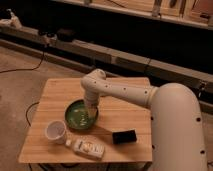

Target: Push the ceramic bowl across the table

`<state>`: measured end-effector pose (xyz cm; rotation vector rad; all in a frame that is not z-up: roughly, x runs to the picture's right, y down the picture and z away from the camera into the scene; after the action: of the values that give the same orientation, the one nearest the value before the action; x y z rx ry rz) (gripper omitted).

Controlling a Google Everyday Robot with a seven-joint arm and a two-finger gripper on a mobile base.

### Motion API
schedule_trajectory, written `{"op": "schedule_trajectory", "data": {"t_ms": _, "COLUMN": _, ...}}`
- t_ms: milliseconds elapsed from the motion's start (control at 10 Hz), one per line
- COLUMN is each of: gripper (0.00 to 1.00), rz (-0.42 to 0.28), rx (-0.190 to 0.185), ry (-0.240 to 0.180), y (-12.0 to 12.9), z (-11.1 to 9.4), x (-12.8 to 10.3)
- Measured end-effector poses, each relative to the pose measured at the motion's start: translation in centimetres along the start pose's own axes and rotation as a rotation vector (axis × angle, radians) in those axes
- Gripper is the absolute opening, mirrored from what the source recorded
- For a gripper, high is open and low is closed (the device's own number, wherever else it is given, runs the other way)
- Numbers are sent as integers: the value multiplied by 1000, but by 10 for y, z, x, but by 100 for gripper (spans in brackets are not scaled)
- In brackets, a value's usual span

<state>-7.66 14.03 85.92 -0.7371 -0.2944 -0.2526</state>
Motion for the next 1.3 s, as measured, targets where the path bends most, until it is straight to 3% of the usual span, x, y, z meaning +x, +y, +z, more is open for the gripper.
{"op": "schedule_trajectory", "data": {"t_ms": 600, "gripper": 45, "rz": 134, "rx": -72, "ry": 68, "y": 17, "z": 12, "x": 73}}
{"op": "schedule_trajectory", "data": {"t_ms": 1100, "gripper": 45, "rz": 253, "rx": -20, "ry": 166, "y": 20, "z": -23, "x": 141}}
{"op": "schedule_trajectory", "data": {"t_ms": 1300, "gripper": 45, "rz": 275, "rx": -20, "ry": 209, "y": 32, "z": -33, "x": 162}}
